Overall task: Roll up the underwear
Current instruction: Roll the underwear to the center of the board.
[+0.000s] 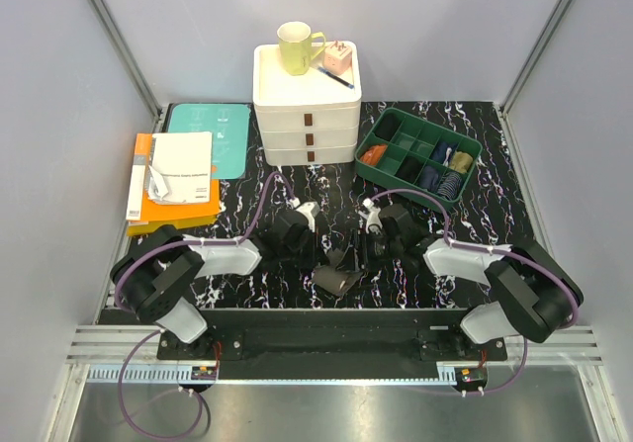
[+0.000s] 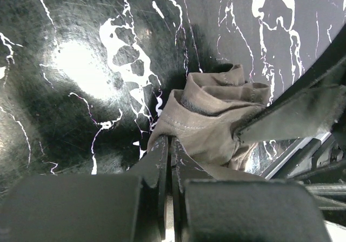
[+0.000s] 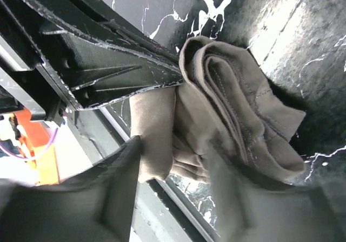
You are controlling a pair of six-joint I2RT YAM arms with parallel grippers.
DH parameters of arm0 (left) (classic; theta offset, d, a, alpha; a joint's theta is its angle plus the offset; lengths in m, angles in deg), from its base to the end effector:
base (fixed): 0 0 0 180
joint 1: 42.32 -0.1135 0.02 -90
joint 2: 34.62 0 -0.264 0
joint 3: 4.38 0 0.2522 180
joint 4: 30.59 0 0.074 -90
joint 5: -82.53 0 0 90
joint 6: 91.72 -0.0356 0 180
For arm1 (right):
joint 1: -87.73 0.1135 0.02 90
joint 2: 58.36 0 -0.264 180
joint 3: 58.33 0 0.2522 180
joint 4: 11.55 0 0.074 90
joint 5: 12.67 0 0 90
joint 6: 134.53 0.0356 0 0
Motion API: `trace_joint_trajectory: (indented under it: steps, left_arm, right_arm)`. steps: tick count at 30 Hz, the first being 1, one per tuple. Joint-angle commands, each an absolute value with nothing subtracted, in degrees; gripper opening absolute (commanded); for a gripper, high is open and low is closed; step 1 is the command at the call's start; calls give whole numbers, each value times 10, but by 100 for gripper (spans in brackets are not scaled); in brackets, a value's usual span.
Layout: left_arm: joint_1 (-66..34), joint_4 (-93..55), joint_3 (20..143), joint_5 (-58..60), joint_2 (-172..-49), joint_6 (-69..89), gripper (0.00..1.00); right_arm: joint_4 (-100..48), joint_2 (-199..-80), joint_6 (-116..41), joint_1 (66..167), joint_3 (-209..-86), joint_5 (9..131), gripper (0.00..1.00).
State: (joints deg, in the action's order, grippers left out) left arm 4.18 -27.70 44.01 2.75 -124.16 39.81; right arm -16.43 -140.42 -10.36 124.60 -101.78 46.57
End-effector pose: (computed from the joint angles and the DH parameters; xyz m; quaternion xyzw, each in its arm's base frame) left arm 0.1924 -0.2119 0.1357 0.0745 0.9146 -0.3292 0.2227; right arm 0.1943 0.1685 0.1456 -0.1256 0.8831 0.4195 0.1683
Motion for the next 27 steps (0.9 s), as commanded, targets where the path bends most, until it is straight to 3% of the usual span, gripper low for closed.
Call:
trace_joint_trajectory:
  steps: [1,3,13,16,18,27]
  left_arm:
    - [49,-264,458,13,-1248,392,0]
    - [50,-262,459,12,-1248,394,0]
    - [54,-264,471,11,-1236,404,0]
    - [54,-264,474,12,-1228,411,1]
    - [54,-264,475,11,-1218,416,5]
    - [54,-227,454,-24,-1137,409,46]
  right_arm:
    - [-181,-1387,-115,1260,-1025,488,47]
    - [-183,-1388,-117,1264,-1025,490,36]
    - [-222,-1415,-140,1305,-1031,540,0]
    - [-234,-1429,-144,1320,-1035,564,0]
    - [-235,-1438,-140,1329,-1033,578,0]
    - [-243,-1436,-139,1339,-1030,617,0]
